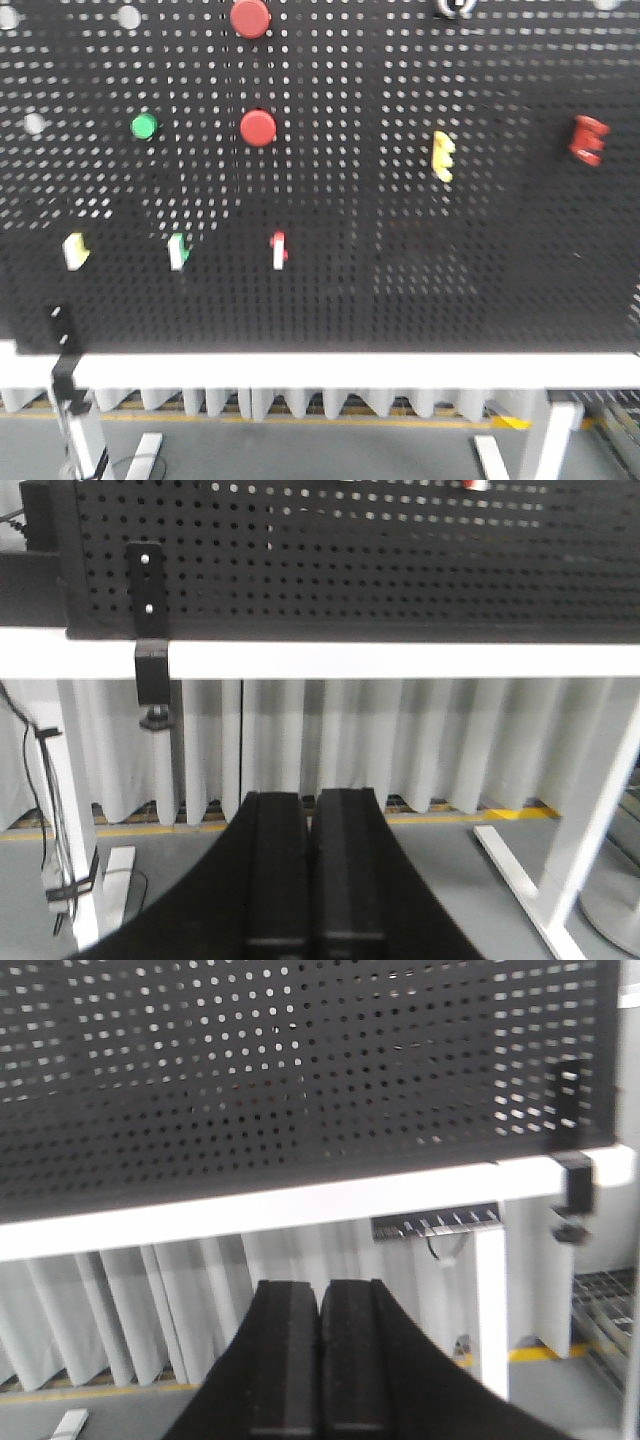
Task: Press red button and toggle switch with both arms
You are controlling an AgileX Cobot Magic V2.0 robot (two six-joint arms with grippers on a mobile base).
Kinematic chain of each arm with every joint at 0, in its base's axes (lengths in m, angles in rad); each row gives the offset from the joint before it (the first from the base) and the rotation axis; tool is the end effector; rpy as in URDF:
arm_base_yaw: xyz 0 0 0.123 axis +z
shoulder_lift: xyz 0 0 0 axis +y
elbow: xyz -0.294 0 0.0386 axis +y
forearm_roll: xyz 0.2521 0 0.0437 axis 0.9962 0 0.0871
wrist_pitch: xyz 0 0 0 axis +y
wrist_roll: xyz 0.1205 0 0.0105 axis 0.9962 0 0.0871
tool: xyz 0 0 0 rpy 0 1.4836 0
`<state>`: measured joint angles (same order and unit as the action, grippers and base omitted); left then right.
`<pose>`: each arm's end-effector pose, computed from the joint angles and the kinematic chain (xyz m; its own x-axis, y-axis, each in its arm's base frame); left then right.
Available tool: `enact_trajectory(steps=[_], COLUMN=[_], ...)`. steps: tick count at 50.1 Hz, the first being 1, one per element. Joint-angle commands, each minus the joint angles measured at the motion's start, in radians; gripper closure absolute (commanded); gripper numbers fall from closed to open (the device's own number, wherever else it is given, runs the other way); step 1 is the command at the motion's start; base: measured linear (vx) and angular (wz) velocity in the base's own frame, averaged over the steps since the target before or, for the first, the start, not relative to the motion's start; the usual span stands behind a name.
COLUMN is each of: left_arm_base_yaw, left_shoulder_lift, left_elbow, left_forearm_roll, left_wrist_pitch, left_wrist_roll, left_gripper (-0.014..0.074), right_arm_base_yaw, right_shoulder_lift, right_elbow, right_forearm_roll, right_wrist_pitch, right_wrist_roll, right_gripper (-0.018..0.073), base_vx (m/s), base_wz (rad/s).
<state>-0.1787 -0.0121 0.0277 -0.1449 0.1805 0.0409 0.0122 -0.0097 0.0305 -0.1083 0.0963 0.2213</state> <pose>0.0767 -0.0170 0.1848 -0.1252 -0.0805 -0.9889 0.1913 0.9760 -0.1037 0.0795 -0.0003 0.1936 -0.0294 0.1129 -0.9932 0.0015 0.9936 0.1129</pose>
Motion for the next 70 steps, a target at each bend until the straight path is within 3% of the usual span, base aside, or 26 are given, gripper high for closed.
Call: enact_trajectory(steps=[1, 30, 70], left_arm_base_yaw=[-0.001, -0.001, -0.001], left_shoulder_lift=[-0.016, -0.016, -0.016], left_elbow=[0.034, 0.034, 0.034], left_forearm_roll=[-0.003, -0.003, -0.003], left_wrist_pitch=[-0.087, -0.087, -0.084], left_wrist_roll=[-0.007, -0.007, -0.007], left_gripper=[0.0594, 0.0594, 0.0594], right_arm_base_yaw=[-0.006, -0.006, -0.006], right_shoulder_lift=[-0.018, -0.018, -0.018], right_elbow=[0.012, 0.012, 0.012], right_forearm_roll=[-0.004, -0.004, -0.004], right_wrist_pitch=[-0.081, -0.081, -0.082], right_wrist_roll=[-0.012, -0.012, -0.012], right_gripper=[0.0562, 0.0562, 0.0562], base_vx=[0.44, 0.34, 0.05], base_wz=[0.03, 0.01, -0.06])
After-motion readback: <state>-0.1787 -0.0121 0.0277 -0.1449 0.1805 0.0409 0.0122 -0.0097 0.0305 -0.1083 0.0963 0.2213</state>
